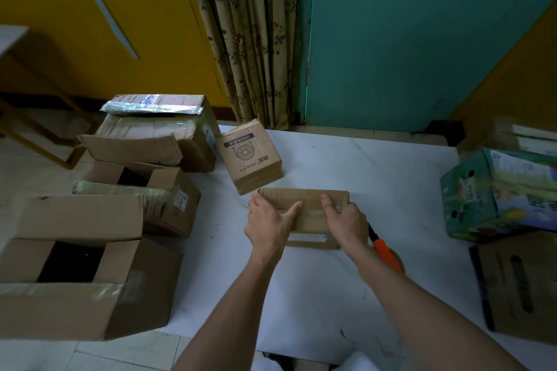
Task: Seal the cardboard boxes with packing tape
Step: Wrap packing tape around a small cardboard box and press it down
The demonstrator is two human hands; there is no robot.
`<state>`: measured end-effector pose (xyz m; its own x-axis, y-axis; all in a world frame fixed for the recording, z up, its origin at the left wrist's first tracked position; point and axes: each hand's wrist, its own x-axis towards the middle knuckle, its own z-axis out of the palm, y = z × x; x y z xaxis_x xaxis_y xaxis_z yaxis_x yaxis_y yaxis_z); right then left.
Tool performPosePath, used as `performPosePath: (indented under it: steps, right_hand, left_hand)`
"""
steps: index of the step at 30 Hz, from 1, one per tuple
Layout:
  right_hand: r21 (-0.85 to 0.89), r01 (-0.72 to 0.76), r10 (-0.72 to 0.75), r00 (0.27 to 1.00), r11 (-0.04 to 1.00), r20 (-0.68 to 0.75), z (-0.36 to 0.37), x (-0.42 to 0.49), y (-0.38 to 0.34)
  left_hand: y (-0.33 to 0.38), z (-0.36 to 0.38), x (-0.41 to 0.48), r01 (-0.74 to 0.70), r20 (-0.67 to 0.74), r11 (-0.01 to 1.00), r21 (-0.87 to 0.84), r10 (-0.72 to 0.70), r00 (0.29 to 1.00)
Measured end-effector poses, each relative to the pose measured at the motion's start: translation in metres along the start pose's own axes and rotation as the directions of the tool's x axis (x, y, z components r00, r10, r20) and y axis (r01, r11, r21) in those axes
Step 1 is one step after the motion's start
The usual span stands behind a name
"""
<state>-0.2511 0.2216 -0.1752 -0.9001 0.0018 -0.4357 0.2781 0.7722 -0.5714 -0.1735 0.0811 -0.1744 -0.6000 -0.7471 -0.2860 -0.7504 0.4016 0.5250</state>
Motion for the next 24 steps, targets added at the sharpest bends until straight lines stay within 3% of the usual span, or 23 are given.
performPosePath:
  steps: [5,9,11,18,21,24]
  right_hand:
    - [0.021,0.028,-0.028,1.000,0.999,-0.005,-0.005,-0.005,-0.001]
    - [0.328,-0.102,0.042,0.982,0.939,0.186,-0.015,-0.008,0.000]
    - [0.380,-0.120,0.019,0.966,0.917,0.257,-0.015,-0.006,0.009]
    - [0.254,0.101,-0.124,0.989,0.962,0.077,-0.003,-0.009,0.022]
    - [0.123,0.153,-0.162,0.985,0.981,0.066,-0.007,-0.010,0.019]
    - [0.100,0.168,-0.176,0.982,0.981,0.075,-0.015,-0.015,0.018]
  left_hand:
    - [-0.019,-0.005,0.003,-0.088,-0.047,0.985,-0.151,0.082,0.996]
    - [-0.027,-0.011,0.008,-0.120,0.000,0.958,-0.262,0.125,0.992]
    - [-0.025,-0.013,0.007,-0.127,0.056,0.949,-0.289,0.149,0.987]
    - [-0.027,-0.017,0.002,-0.075,0.250,0.933,-0.352,0.171,0.953]
    - [-0.037,-0.020,0.007,-0.084,0.264,0.936,-0.341,0.181,0.947]
    - [-0.047,-0.024,0.004,-0.175,0.248,0.943,-0.282,0.248,0.936]
